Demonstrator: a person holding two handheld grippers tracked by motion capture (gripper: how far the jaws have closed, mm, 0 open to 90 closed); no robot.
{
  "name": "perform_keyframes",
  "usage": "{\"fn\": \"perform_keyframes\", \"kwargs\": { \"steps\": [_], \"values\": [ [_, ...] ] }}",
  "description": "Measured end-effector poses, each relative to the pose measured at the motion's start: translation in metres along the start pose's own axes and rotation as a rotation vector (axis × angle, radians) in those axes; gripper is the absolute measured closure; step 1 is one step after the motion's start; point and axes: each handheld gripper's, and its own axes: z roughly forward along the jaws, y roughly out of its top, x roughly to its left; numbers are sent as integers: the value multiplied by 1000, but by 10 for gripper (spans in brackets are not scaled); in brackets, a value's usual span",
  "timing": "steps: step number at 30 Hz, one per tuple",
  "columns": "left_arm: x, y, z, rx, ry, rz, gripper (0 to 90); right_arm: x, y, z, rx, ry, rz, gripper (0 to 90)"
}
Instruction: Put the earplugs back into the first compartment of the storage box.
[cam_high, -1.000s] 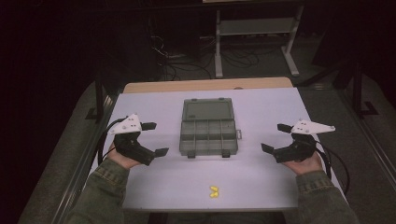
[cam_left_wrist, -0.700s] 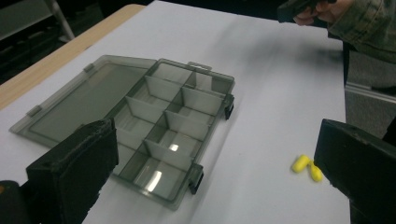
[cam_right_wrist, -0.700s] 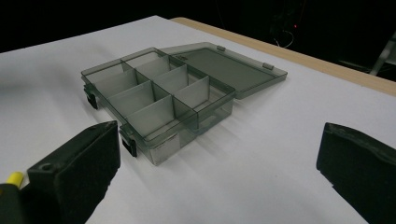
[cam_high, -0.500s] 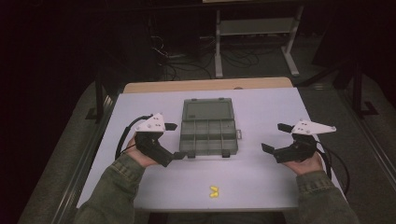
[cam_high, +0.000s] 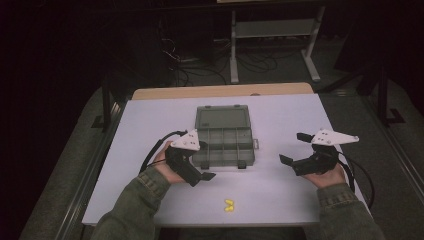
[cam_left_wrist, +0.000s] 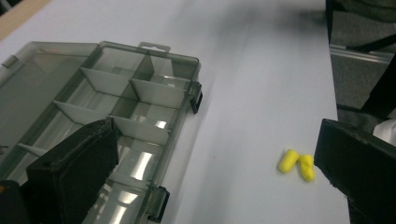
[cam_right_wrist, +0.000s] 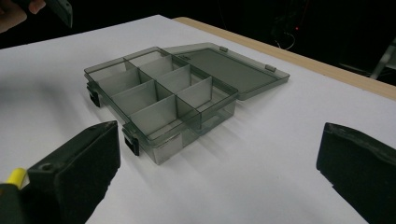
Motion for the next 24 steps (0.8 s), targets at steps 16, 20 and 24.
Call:
{"fn": "perform_keyframes", "kwargs": {
  "steps": [16, 20, 24],
  "values": [
    [-14, 0, 45, 125, -75, 63, 0, 1, 0, 1, 6, -3, -10, 0],
    [-17, -1, 56, 172, -92, 73, 0, 1, 0, 1, 7, 0, -11, 0],
    [-23, -3, 68, 220, -135, 100, 61, 2, 0, 1, 8, -3, -15, 0]
  ]
}}
